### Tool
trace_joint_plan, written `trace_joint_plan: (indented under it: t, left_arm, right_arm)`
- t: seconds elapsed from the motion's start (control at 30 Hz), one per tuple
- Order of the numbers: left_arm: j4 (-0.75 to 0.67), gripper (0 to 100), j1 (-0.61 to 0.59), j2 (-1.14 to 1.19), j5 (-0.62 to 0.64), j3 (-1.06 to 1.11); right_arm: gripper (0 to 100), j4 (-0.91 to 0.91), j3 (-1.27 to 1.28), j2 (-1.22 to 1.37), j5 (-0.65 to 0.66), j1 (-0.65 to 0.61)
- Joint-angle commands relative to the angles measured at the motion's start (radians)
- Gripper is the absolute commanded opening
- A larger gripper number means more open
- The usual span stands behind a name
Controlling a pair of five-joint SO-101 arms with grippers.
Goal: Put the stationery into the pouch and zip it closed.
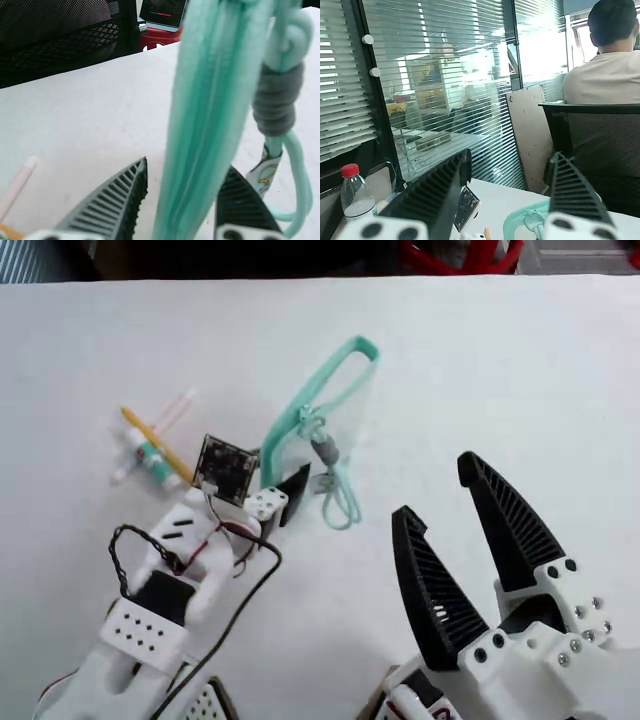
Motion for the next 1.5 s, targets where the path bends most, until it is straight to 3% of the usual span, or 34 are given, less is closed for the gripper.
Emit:
trace_joint_plan:
  t: [0.0, 0.47, 0.63, 0.73, 0.9, 1.07, 1.13, 1.47]
  left_arm:
    - [-0.025, 21, -0.005, -0.012, 0.008, -0.008]
    - [-0.025, 21, -0.004, -0.016, 0.009, -0.008]
    - [-0.018, 21, -0.005, -0.013, 0.009, -0.008]
    - [-0.018, 21, -0.005, -0.012, 0.006, -0.008]
    - [-0.020, 21, -0.005, -0.012, 0.003, -0.008]
    - [-0.020, 21, -0.005, -0.012, 0.003, -0.008]
    - [-0.020, 21, -0.005, -0.012, 0.003, -0.008]
    - [-0.026, 21, 0.001, -0.016, 0.002, 0.008]
  right_arm:
    - [23.2, 0.007, -0.028, 0.001, -0.009, -0.004]
    - [23.1, 0.008, 0.052, -0.015, 0.003, 0.019]
    - [23.1, -0.033, 0.242, -0.027, 0.203, 0.193]
    - [23.1, -0.117, 0.456, -0.030, 0.262, 0.318]
    - [23.1, -0.420, 0.954, -0.033, 0.222, 0.473]
    - [23.0, -0.866, 1.341, -0.033, 0.235, 0.486]
    - [23.0, -0.966, 1.416, -0.033, 0.229, 0.479]
    - [23.0, -0.926, 1.422, -0.033, 0.233, 0.464]
